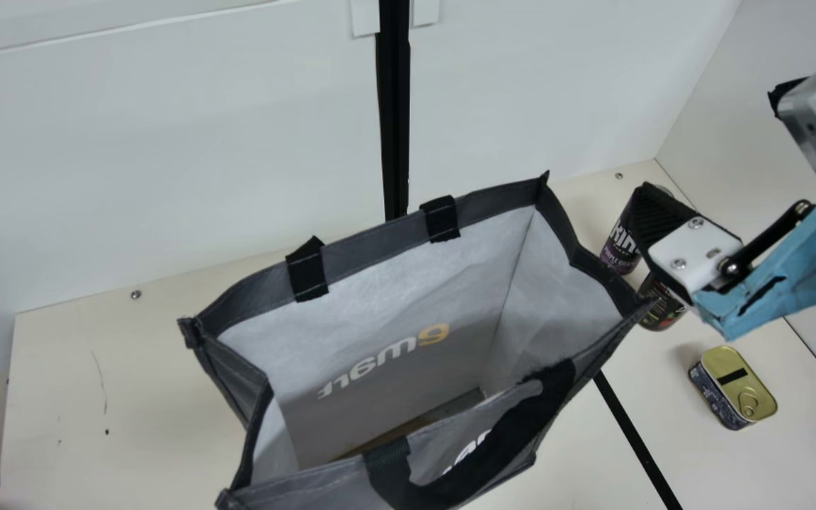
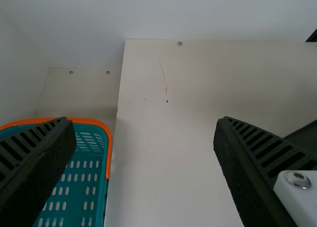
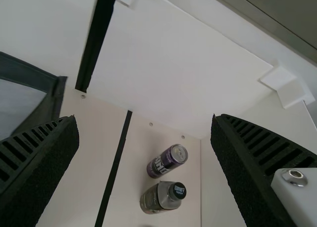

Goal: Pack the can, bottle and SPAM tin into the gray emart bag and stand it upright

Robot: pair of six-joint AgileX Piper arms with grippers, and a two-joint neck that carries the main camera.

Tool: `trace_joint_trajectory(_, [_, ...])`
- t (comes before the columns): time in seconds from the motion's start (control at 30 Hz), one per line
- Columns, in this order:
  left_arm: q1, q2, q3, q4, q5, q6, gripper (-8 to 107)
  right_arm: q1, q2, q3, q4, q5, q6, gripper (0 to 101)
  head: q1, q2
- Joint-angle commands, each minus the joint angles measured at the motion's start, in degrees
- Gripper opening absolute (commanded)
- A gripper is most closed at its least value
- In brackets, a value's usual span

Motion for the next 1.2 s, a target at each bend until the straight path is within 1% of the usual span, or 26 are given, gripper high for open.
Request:
trace_joint_trajectory(0.0, [0.0,0.0,0.0,0.0,0.0,0.0,90,-2.7,0.3,0.43,0.83,0.06,-0.08,95,-1.3,-0.14])
trace_joint_trajectory(0.33, [0.0,0.0,0.0,0.0,0.0,0.0,90,-12.43,2.75,3.03,4.07,0.06,-1.09,95,-1.3,-0.14])
trace_joint_trajectory(0.53, [0.0,0.0,0.0,0.0,0.0,0.0,90,-17.0,4.13,4.68,5.76,0.06,-1.69,95,-1.3,-0.14])
trace_joint_trajectory(0.77, [0.0,0.0,0.0,0.0,0.0,0.0,90,-19.78,5.21,6.93,6.7,0.06,-1.51,95,-1.3,-0.14])
trace_joint_trajectory(1.17, [0.0,0.0,0.0,0.0,0.0,0.0,90,-22.61,6.15,11.45,6.11,0.06,-0.73,95,-1.3,-0.14])
